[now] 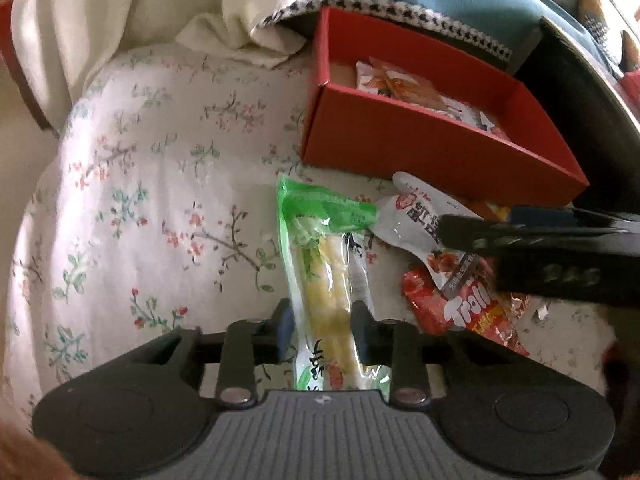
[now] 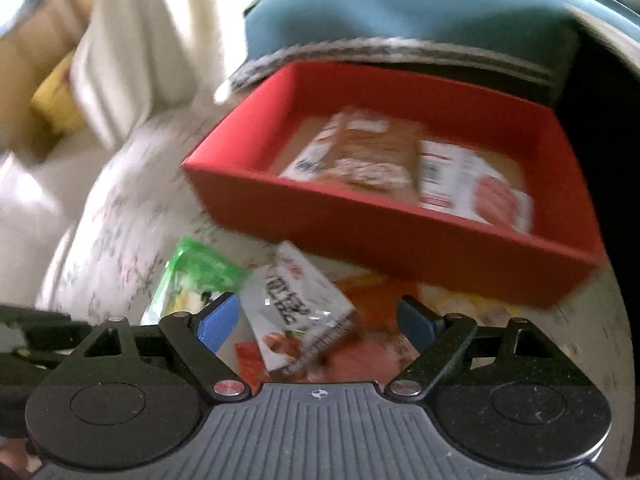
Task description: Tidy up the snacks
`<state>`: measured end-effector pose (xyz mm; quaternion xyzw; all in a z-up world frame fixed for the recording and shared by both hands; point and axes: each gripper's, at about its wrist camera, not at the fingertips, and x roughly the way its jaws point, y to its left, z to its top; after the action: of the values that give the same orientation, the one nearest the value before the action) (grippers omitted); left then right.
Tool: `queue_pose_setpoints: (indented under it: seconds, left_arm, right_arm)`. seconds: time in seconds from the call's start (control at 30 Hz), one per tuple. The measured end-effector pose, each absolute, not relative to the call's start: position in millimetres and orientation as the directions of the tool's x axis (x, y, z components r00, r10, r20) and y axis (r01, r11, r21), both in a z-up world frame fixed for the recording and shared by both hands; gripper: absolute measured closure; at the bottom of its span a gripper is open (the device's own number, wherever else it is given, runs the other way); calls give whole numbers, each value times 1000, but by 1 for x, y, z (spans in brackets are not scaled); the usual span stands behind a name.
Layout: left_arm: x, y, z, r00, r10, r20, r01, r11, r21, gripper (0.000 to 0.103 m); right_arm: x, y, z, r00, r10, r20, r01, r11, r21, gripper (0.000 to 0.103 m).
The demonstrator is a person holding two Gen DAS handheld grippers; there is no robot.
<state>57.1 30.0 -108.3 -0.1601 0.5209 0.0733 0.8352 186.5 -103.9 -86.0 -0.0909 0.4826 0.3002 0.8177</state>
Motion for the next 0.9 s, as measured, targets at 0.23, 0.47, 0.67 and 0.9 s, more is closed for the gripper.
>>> queue_pose_setpoints:
  seconds: [0.23, 0.47, 0.67, 0.9]
  left_arm:
    - [58, 35, -111, 432, -66, -899, -292, 933, -209, 67]
    - [58, 39, -109, 424, -75, -902, -305, 927, -220, 64]
    - [55, 38, -105, 442, -93, -892, -294, 925, -243, 55]
    - [69, 21, -113, 450, -81, -889, -284, 931, -228, 44]
  right_arm:
    - [195, -77, -109, 337, 368, -867, -665, 745, 57, 10]
    - [177, -68, -110, 393, 295, -871, -690, 721, -67, 25]
    - [178, -100, -92, 348, 365, -864, -614, 785, 84, 41]
    - [168, -119, -87, 379, 332, -864, -557, 827, 74, 43]
